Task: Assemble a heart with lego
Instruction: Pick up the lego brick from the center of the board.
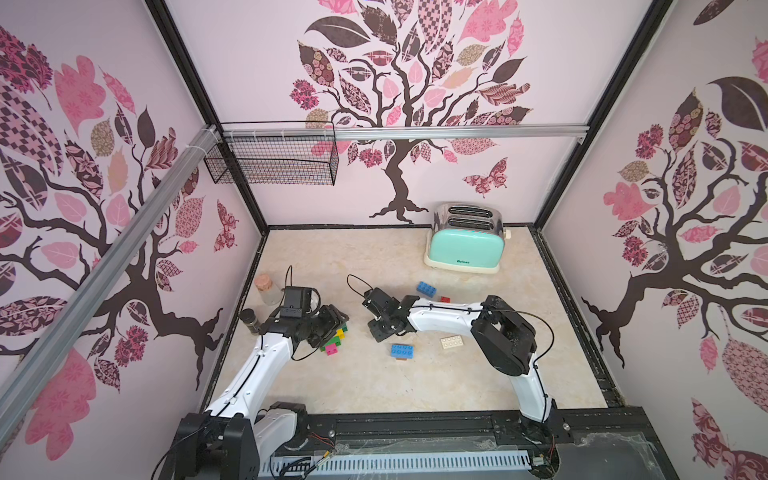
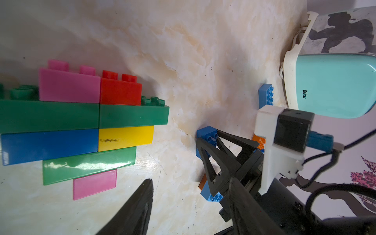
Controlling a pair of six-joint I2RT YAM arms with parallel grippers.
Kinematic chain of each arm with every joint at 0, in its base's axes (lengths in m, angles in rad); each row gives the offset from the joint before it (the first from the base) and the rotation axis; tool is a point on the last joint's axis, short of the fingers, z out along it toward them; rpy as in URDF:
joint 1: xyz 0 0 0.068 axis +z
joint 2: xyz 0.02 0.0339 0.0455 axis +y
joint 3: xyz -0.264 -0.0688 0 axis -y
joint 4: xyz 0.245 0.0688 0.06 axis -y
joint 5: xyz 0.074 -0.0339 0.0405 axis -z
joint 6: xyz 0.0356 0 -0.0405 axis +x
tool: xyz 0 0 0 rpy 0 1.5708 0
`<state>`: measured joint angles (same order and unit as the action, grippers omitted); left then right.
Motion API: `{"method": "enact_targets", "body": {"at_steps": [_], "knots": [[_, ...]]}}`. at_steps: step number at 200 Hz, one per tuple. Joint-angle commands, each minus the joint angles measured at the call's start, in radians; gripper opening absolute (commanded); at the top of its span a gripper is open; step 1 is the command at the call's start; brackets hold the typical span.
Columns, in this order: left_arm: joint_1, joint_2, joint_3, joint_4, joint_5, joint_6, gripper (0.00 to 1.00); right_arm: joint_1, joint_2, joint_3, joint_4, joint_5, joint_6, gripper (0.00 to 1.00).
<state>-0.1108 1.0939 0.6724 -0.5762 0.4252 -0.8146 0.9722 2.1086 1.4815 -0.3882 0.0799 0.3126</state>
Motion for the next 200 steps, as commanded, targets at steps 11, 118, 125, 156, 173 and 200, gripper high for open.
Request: {"method": "enact_targets", "body": {"at_steps": [11,118,125,156,173,200], "knots": [[0.008,0.004,-0.014,0.02,0.006,0.008,0.62,-0.001,0.02,0.039,-0.04,0.009,-0.035,0.34],[-0.032,0.042,-0.042,0.061,0.204,0.065,0.59,-0.079,-0.377,-0.219,-0.07,-0.262,-0.691,0.26],[-0.059,0.052,-0.054,0.101,0.226,0.049,0.59,-0.079,-0.401,-0.238,-0.099,-0.267,-0.743,0.27],[-0.207,0.134,-0.094,0.289,0.287,-0.012,0.61,-0.083,-0.498,-0.343,-0.148,-0.266,-0.851,0.3],[-0.245,0.153,-0.118,0.354,0.297,-0.019,0.63,-0.092,-0.537,-0.377,-0.144,-0.295,-0.853,0.31],[-0.285,0.188,-0.162,0.483,0.361,-0.03,0.64,-0.093,-0.572,-0.415,-0.124,-0.296,-0.847,0.31]]}}
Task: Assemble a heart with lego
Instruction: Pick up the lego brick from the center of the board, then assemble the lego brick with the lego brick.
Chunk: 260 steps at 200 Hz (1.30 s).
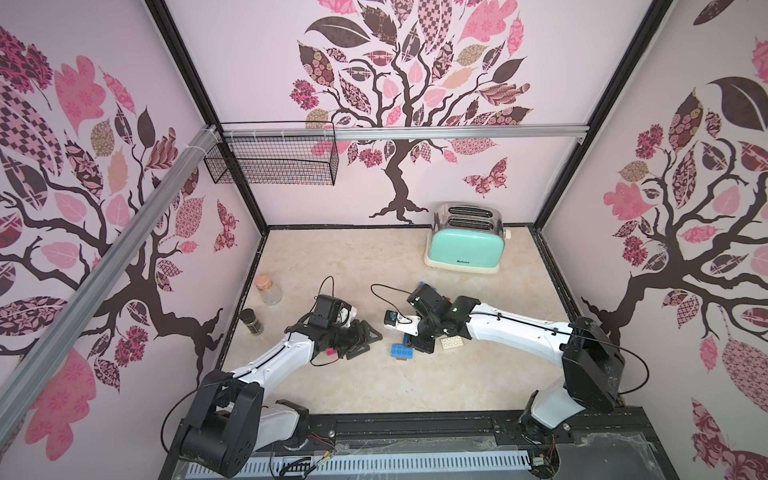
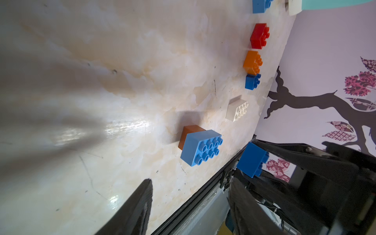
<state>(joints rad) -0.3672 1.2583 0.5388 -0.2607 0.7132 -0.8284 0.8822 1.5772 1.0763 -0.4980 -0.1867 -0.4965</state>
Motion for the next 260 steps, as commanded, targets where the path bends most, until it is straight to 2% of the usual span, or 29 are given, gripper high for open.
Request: {"method": "enact_targets", "body": {"at_steps": [1,37,72,101,144,260], "knots": [[-0.031,0.025,-0.031,0.175,0.075,-0.016,0.64,-0.003,-0.041,-0.011,-0.013,-0.028,-0.038,0.31],[-0.113,0.132,-0.072,0.358,0.108,-0.049,0.63,-0.006,-0.032,-0.028,-0.008,-0.033,-0.016,0.31],[-0.131,0.216,-0.088,0.501,0.113,-0.078,0.61,-0.006,-0.021,-0.008,-0.006,-0.058,-0.006,0.31],[-0.144,0.26,-0.083,0.517,0.089,-0.071,0.59,-0.006,0.003,0.007,-0.011,-0.042,-0.014,0.3],[-0.144,0.289,-0.105,0.551,0.089,-0.082,0.5,-0.006,0.05,0.028,-0.02,-0.054,-0.026,0.3],[-0.143,0.33,-0.105,0.531,0.061,-0.069,0.42,0.001,0.119,0.039,-0.031,-0.047,-0.04,0.3]]}}
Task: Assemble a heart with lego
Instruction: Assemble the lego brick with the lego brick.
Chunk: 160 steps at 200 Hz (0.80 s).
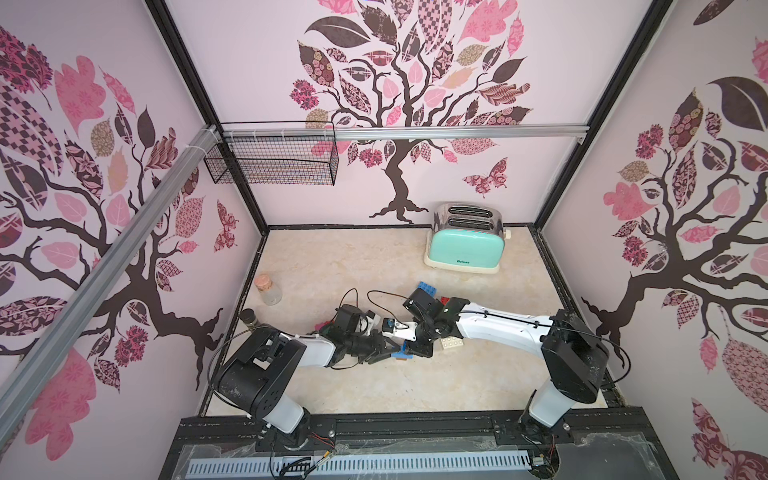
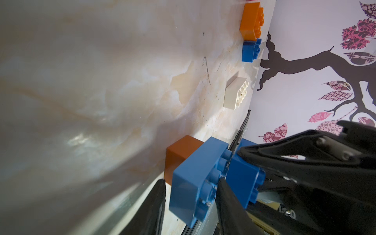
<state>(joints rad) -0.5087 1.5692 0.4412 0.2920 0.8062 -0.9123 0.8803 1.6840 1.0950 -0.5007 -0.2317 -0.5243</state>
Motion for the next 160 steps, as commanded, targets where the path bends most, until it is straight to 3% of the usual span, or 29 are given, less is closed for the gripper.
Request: {"method": "enact_targets", "body": {"at_steps": [1,92,134,160], "knots": [[-0.002,0.019,-0.008,-0.022,-0.032,0.015,0.42,0.003,0.013,0.019,-0.028,-0.002,-0.012,0.3],[-0.002,0.026,-0.009,-0.023,-0.036,0.015,0.41,0.049,0.038,-0.01,-0.031,0.044,-0.032,0.29],[-0.002,0.024,-0.01,-0.029,-0.036,0.02,0.41,0.052,0.024,-0.039,-0.011,0.128,-0.034,0.27],[-0.002,0.026,-0.01,-0.039,-0.043,0.026,0.41,0.024,0.014,-0.021,-0.049,0.061,-0.032,0.27]]}}
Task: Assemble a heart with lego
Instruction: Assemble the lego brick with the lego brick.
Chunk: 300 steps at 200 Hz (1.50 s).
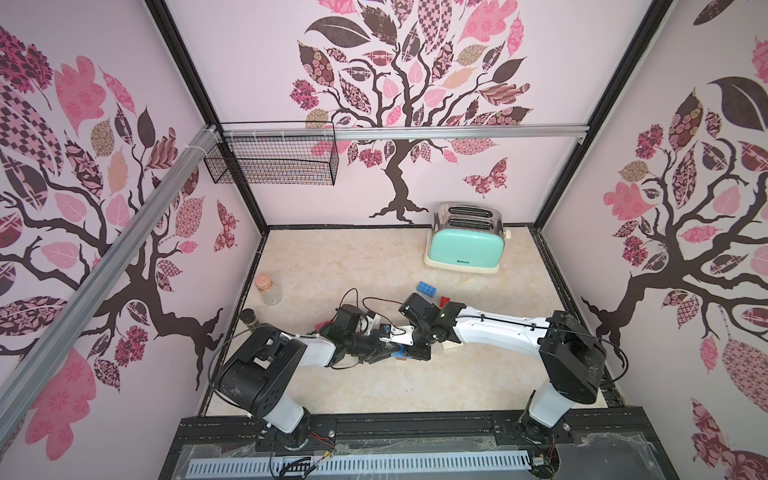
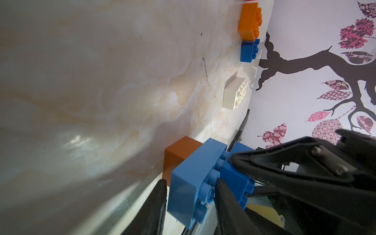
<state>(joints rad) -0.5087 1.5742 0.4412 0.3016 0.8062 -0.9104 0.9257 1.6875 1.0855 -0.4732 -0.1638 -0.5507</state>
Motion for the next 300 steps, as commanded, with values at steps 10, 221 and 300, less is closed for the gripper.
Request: {"method": "enact_targets", "body": {"at_steps": [10,221,300], "knots": [[-0.002,0.021,-0.013,-0.05,-0.043,0.027,0.41,-0.039,0.011,0.005,-0.107,-0.052,-0.002,0.27],[-0.002,0.028,-0.009,-0.053,-0.049,0.027,0.4,0.009,0.099,0.01,-0.142,-0.039,-0.072,0.27],[0.01,0.023,-0.029,-0.045,-0.049,0.026,0.39,0.004,0.151,-0.064,-0.079,0.017,-0.025,0.26]]}}
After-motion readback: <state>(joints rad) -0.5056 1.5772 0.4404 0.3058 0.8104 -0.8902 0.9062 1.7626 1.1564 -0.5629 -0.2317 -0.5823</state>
